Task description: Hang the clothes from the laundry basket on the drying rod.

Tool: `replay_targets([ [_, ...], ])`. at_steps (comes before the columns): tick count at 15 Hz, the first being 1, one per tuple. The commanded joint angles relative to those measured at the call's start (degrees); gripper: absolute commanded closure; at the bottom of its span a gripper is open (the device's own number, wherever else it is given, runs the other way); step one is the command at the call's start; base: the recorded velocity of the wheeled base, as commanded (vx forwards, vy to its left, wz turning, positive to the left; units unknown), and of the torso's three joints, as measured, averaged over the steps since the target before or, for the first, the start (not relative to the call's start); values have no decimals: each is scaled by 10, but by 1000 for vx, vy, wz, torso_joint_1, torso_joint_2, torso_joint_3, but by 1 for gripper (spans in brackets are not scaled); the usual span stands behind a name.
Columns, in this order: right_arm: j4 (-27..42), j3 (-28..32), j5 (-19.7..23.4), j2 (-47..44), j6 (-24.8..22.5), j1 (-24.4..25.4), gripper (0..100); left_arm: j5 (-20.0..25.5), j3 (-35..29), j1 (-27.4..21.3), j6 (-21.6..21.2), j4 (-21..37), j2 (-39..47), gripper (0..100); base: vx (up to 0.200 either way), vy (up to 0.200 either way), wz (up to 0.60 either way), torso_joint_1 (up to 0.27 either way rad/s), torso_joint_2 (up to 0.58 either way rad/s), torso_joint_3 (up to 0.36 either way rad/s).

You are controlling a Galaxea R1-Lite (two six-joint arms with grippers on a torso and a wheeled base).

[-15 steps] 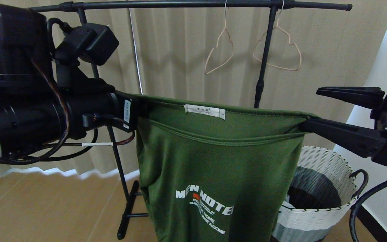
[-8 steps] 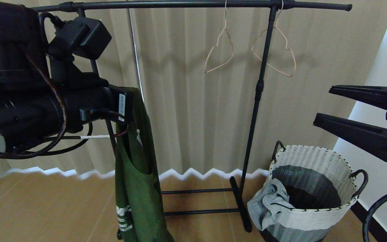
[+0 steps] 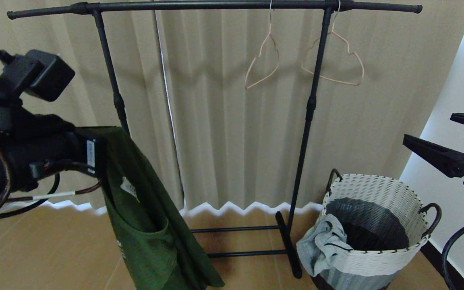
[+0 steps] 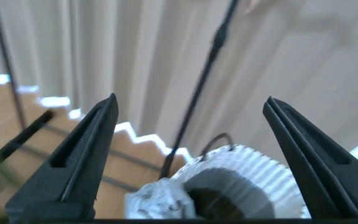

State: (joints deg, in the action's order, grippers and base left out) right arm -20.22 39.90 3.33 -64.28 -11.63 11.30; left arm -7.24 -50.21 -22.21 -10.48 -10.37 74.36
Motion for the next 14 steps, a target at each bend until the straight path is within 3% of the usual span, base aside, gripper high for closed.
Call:
replay_targets([
  [1, -10, -8, -1, -1, -2, -14, 0, 37, 68, 30, 2, -8, -57, 100, 0, 0, 0, 0, 0, 0],
  [4, -39, -26, -1, -1, -16, -15, 0, 43, 159, 42, 13, -151, -56, 100, 0, 0, 0, 0, 0, 0],
  [6, -44, -30, -2, 1, -16, -22, 0, 43, 195, 46, 13, -214, -43, 100, 0, 0, 0, 0, 0, 0],
  [14, -54, -49, 12, -3, -10, -37, 0, 44, 186, 43, 20, -240, -45, 100, 0, 0, 0, 0, 0, 0],
])
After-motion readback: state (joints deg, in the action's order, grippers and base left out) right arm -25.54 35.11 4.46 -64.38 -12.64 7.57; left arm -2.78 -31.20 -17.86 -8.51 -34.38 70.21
